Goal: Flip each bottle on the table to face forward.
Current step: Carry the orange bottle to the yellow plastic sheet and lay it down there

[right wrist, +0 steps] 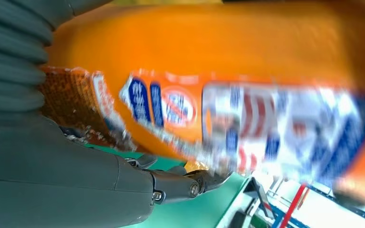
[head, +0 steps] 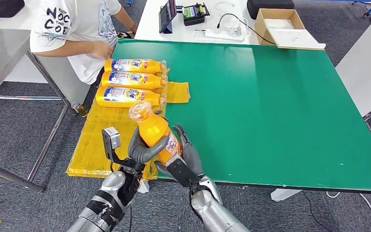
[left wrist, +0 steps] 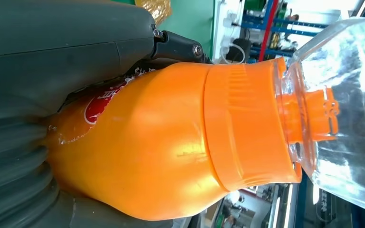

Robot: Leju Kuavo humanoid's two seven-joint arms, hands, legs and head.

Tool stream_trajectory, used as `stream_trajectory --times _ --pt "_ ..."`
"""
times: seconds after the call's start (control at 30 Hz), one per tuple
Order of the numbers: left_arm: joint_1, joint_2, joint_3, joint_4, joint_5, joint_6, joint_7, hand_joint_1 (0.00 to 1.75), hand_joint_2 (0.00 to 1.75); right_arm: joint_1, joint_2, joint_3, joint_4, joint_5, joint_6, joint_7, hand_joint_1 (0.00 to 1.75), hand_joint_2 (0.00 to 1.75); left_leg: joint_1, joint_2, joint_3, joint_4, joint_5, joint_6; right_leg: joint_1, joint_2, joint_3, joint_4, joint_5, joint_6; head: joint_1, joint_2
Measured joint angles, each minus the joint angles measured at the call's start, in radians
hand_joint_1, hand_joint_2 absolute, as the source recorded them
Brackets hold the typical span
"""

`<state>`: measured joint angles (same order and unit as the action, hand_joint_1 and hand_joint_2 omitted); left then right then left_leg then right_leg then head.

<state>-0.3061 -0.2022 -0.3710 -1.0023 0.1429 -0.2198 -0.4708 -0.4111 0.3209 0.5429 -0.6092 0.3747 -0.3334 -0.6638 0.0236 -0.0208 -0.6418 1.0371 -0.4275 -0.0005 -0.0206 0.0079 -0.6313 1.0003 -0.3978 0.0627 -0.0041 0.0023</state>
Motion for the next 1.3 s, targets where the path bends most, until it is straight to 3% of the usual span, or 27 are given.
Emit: stream_trajectory --times 0.17,0.8,0.93,1.1,1.17,1.3 --pt "-0.002 0.002 0.02 -0.02 0.001 0.033 -0.004 1.75 1.75 0.041 -0.016 -0.029 -0.125 -0.064 0.082 -0.004 0.0 0.0 0.0 0.0 0.0 0.0 0.0 0.0 0.0 0.0 0.0 0.0 0.0 0.0 0.0 0.0" --pt "-0.005 0.002 0.045 -0.043 0.0 0.066 -0.01 1.75 1.75 0.082 -0.033 -0.049 -0.25 -0.081 0.099 -0.001 0.0 0.0 0.0 0.0 0.0 0.0 0.0 0.0 0.0 0.0 0.0 0.0 0.0 0.0 0.0 0.0" --pt "-0.017 0.006 0.085 -0.059 -0.05 0.182 -0.04 1.75 1.75 0.107 -0.043 -0.05 -0.322 -0.098 0.105 -0.003 0.0 0.0 0.0 0.0 0.0 0.0 0.0 0.0 0.0 0.0 0.0 0.0 0.0 0.0 0.0 0.0" --pt "-0.06 0.027 0.159 -0.074 -0.288 0.463 -0.104 1.75 1.75 0.158 -0.057 -0.056 -0.466 -0.129 0.078 -0.016 0.0 0.0 0.0 0.0 0.0 0.0 0.0 0.0 0.0 0.0 0.0 0.0 0.0 0.0 0.0 0.0" --pt "-0.08 0.042 0.187 -0.07 -0.411 0.579 -0.117 1.75 1.75 0.182 -0.059 -0.063 -0.535 -0.148 0.026 -0.026 0.0 0.0 0.0 0.0 0.0 0.0 0.0 0.0 0.0 0.0 0.0 0.0 0.0 0.0 0.0 0.0" --pt "-0.127 0.09 0.224 -0.021 -0.719 0.772 -0.087 1.75 1.75 0.228 -0.063 -0.067 -0.723 -0.194 -0.172 -0.036 0.0 0.0 0.0 0.0 0.0 0.0 0.0 0.0 0.0 0.0 0.0 0.0 0.0 0.0 0.0 0.0"
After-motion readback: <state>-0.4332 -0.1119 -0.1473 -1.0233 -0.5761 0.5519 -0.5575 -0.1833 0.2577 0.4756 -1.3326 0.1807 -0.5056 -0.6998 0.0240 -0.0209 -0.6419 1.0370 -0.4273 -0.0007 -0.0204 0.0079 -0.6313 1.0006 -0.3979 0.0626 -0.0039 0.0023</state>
